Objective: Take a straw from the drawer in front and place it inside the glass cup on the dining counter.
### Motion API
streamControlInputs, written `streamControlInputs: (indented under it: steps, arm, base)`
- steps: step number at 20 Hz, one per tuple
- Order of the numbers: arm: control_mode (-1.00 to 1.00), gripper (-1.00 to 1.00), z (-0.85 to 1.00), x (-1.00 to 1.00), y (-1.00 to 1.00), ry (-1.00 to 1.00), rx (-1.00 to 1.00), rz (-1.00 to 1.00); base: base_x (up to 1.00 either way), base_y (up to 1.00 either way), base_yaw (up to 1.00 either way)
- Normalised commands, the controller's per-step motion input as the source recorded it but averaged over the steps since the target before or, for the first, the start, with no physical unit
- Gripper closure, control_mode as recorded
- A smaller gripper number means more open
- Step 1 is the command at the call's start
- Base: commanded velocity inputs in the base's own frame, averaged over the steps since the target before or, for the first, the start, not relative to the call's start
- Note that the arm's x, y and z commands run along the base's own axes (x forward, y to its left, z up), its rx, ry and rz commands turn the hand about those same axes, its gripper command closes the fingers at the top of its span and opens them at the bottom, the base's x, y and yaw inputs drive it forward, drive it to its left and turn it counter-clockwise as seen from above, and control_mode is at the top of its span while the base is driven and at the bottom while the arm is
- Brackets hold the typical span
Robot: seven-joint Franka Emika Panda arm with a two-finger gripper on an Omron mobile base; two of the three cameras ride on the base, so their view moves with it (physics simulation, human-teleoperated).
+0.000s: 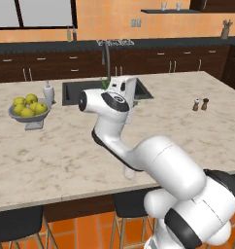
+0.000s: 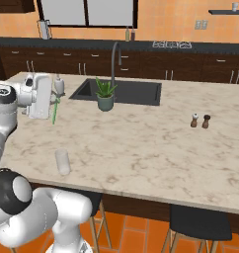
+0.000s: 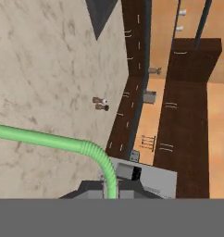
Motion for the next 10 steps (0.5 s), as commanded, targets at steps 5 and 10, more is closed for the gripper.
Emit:
streamControlInputs:
  steps: [5,10]
  arm:
    - [-1.0,1.0,-0.05,-0.75,-0.06,0.02,-0.23,-0.09]
    - [-1.0,1.0,-0.07,-0.25,0.0,0.0,-0.06,-0.02]
  base:
    - [0.0,0.0,0.0]
    - [0.0,0.0,0.0]
